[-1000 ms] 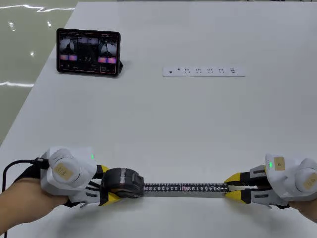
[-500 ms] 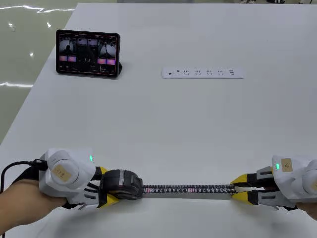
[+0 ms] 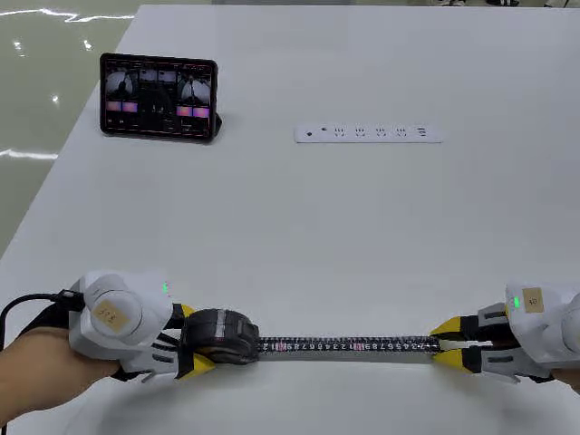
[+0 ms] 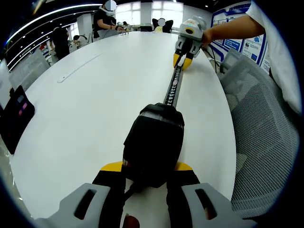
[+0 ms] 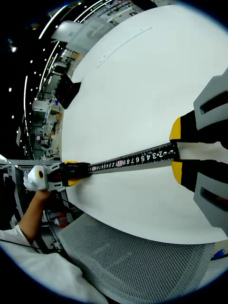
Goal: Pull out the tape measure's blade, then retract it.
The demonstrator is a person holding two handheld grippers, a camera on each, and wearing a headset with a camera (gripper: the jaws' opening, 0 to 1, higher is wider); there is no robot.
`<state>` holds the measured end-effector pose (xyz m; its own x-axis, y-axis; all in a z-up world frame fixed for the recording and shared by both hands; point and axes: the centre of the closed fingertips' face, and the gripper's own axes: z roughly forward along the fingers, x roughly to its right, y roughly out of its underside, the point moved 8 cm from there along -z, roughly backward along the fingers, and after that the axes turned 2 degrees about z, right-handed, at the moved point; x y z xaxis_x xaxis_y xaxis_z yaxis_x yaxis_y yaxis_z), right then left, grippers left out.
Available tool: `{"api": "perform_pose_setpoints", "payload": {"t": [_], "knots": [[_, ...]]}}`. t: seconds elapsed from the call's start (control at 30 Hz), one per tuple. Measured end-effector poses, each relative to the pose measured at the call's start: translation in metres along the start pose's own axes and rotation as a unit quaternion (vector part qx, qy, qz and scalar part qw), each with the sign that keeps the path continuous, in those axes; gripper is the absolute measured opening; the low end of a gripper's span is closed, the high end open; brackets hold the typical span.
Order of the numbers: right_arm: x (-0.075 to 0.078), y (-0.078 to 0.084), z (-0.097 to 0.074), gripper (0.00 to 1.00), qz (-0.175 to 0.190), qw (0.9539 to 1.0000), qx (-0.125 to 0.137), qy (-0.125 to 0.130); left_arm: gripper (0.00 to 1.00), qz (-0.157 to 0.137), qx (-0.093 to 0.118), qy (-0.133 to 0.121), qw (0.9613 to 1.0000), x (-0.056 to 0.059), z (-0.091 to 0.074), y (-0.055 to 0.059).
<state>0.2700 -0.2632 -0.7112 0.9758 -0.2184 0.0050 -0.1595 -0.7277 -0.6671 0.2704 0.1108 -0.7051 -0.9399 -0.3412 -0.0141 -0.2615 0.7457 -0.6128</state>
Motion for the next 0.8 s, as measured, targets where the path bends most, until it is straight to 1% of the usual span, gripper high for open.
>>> {"api": "perform_pose_setpoints", "payload": {"t": [0.4,0.6,0.7,0.8], "knots": [[0.003,0.009,-0.009,0.08,0.004,0.9999,-0.016,-0.002,0.28,0.000,-0.001,0.000,1.0000,0.000,0.000,0.000],[0.005,0.010,-0.012,0.08,0.003,0.9997,-0.023,-0.003,0.28,0.000,-0.001,0.000,1.0000,0.000,0.000,0.000],[0.006,0.011,-0.011,0.08,0.004,0.9997,-0.024,-0.004,0.28,-0.001,0.000,0.000,1.0000,0.000,0.000,0.000],[0.005,0.012,-0.008,0.09,0.005,0.9994,-0.032,-0.008,0.28,0.000,-0.001,-0.002,1.0000,0.000,0.000,0.000]]}}
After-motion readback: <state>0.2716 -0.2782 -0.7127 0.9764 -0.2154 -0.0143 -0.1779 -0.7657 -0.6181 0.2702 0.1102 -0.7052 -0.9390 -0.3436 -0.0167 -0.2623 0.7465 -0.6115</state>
